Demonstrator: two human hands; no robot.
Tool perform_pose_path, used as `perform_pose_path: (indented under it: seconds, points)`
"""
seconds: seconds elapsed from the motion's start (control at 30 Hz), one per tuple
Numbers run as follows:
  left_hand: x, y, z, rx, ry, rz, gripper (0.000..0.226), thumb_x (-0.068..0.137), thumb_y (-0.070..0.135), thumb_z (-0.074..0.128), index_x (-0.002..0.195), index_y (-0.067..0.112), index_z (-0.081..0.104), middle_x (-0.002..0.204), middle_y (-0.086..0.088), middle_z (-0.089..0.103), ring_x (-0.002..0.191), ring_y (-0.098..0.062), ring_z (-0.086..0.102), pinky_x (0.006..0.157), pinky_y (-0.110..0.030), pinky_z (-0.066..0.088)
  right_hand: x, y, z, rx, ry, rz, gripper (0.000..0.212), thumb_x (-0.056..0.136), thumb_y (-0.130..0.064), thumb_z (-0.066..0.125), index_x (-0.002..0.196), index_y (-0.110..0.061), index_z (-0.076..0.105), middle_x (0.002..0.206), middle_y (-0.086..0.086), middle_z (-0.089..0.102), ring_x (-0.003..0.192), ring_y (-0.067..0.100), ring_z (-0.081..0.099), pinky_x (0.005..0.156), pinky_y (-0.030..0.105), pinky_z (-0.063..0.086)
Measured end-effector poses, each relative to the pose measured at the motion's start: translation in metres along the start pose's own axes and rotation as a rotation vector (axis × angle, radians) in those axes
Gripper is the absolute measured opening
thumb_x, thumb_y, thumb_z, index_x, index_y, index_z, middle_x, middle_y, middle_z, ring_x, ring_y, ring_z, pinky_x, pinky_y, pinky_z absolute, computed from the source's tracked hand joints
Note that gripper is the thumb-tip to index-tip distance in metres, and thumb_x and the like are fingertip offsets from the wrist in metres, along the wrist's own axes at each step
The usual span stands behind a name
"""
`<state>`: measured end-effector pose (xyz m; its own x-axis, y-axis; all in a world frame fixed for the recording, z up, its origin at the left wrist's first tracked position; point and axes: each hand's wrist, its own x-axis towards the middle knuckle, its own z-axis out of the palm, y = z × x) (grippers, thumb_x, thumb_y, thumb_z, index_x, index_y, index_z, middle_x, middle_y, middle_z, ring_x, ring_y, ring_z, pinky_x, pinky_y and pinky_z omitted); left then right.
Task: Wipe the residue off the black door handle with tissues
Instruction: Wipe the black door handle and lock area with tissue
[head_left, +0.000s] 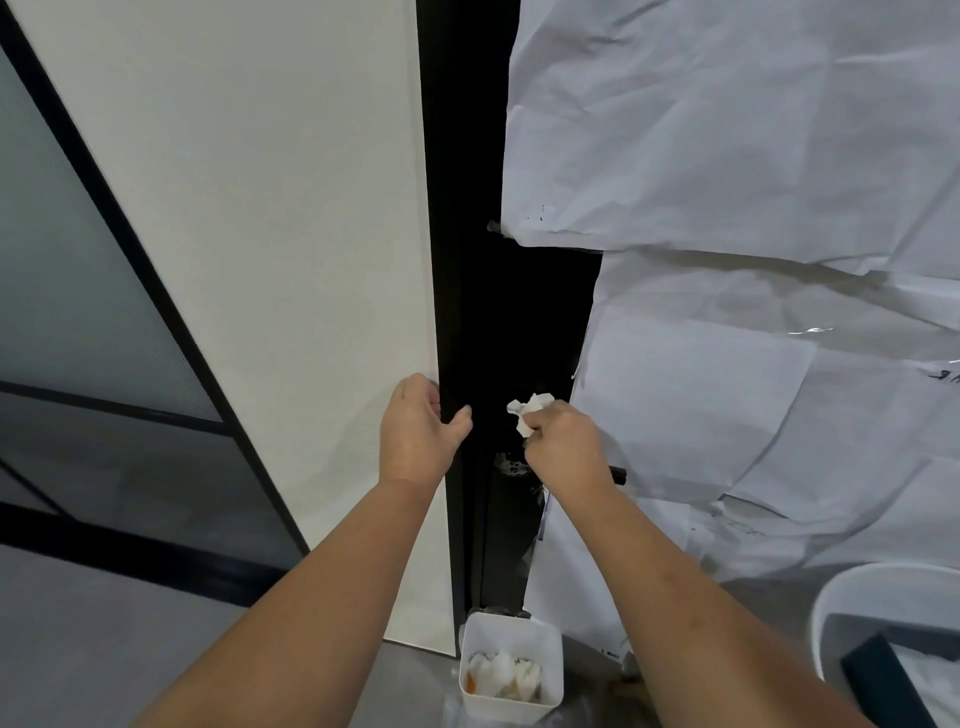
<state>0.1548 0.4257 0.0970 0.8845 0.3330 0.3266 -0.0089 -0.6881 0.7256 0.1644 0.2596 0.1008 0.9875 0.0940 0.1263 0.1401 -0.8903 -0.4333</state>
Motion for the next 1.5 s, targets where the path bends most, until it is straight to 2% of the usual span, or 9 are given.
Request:
perform_pose_path:
  seconds: [0.33, 0.53, 0.7, 0.8, 0.9, 1.07, 1.3, 1.4, 1.5]
  points:
    - [0.002, -0.001, -0.001, -0.013, -0.010, 0.000, 0.032, 0.080, 0.030, 0.075, 0.079, 0.016, 0.046, 0.079, 0.000, 0.051, 0.067, -0.015, 0.047, 0.059, -0.027, 0.046, 0.005, -0.004, -0.006, 0.185, -0.124, 0.226, 0.020, 0.088, -0.013, 0.047, 0.094, -0.009, 0.065, 0.083, 0.005, 0.056, 0.079, 0.021, 0.049, 0.073, 0.032, 0.045]
    - [0.002, -0.003, 0.001, -0.009, -0.004, 0.020, 0.032, 0.080, 0.032, 0.074, 0.080, 0.016, 0.047, 0.079, 0.001, 0.050, 0.067, -0.014, 0.046, 0.059, -0.027, 0.047, 0.010, -0.006, -0.002, -0.018, -0.309, 0.328, 0.025, 0.082, -0.006, 0.040, 0.061, -0.020, 0.038, 0.064, -0.002, 0.039, 0.066, 0.019, 0.042, 0.060, 0.029, 0.034]
    - [0.003, -0.002, 0.000, -0.012, -0.001, 0.022, 0.033, 0.079, 0.030, 0.075, 0.079, 0.015, 0.046, 0.078, 0.000, 0.051, 0.067, -0.015, 0.047, 0.059, -0.029, 0.047, 0.016, -0.010, -0.002, 0.051, -0.360, 0.387, 0.021, 0.083, -0.012, 0.040, 0.063, -0.019, 0.041, 0.067, 0.000, 0.043, 0.077, 0.021, 0.047, 0.071, 0.032, 0.035]
    - [0.003, -0.003, -0.001, -0.013, -0.011, 0.029, 0.032, 0.079, 0.030, 0.075, 0.080, 0.015, 0.047, 0.080, 0.000, 0.051, 0.069, -0.017, 0.050, 0.059, -0.028, 0.047, 0.000, -0.004, 0.000, -0.016, -0.177, 0.247, 0.021, 0.081, -0.015, 0.044, 0.062, -0.023, 0.050, 0.070, -0.005, 0.048, 0.078, 0.019, 0.052, 0.072, 0.032, 0.038]
    - [0.002, -0.003, -0.001, 0.000, -0.009, 0.022, 0.032, 0.080, 0.031, 0.075, 0.080, 0.015, 0.047, 0.079, 0.000, 0.051, 0.068, -0.015, 0.048, 0.056, -0.021, 0.042, -0.010, 0.003, 0.002, 0.045, 0.076, 0.091, 0.030, 0.084, -0.011, 0.046, 0.096, -0.021, 0.071, 0.094, 0.000, 0.063, 0.086, 0.023, 0.058, 0.083, 0.037, 0.045]
    - [0.003, -0.002, 0.000, -0.001, -0.009, 0.028, 0.033, 0.079, 0.029, 0.075, 0.079, 0.015, 0.046, 0.079, 0.000, 0.050, 0.068, -0.017, 0.048, 0.055, -0.019, 0.038, -0.006, -0.001, -0.001, 0.093, 0.146, -0.145, 0.045, 0.085, -0.003, 0.051, 0.123, -0.025, 0.063, 0.115, -0.007, 0.061, 0.097, 0.019, 0.056, 0.092, 0.035, 0.041]
    - [-0.006, 0.000, 0.003, -0.017, 0.022, 0.031, 0.029, 0.084, 0.027, 0.073, 0.091, 0.016, 0.046, 0.087, 0.001, 0.050, 0.069, -0.015, 0.049, 0.061, -0.027, 0.049, -0.006, 0.000, -0.014, 0.355, 0.172, -0.025, 0.037, 0.084, 0.000, 0.047, 0.105, -0.018, 0.072, 0.104, -0.005, 0.063, 0.096, 0.017, 0.057, 0.088, 0.038, 0.050]
    - [-0.012, 0.002, 0.006, -0.002, 0.014, 0.167, 0.023, 0.090, 0.016, 0.066, 0.109, 0.016, 0.053, 0.096, 0.006, 0.049, 0.072, -0.013, 0.051, 0.068, -0.029, 0.052, -0.012, 0.003, -0.011, 0.426, 0.139, 0.009, 0.037, 0.085, 0.002, 0.047, 0.103, -0.018, 0.073, 0.100, -0.009, 0.061, 0.095, 0.012, 0.057, 0.082, 0.025, 0.051]
    - [-0.012, 0.002, 0.007, -0.017, 0.021, 0.304, 0.020, 0.090, 0.014, 0.066, 0.109, 0.017, 0.063, 0.086, 0.009, 0.052, 0.070, -0.011, 0.053, 0.069, -0.027, 0.053, -0.016, 0.003, -0.010, 0.508, 0.129, 0.035, 0.037, 0.086, 0.004, 0.048, 0.104, -0.018, 0.072, 0.101, -0.007, 0.061, 0.094, 0.010, 0.058, 0.074, 0.009, 0.044]
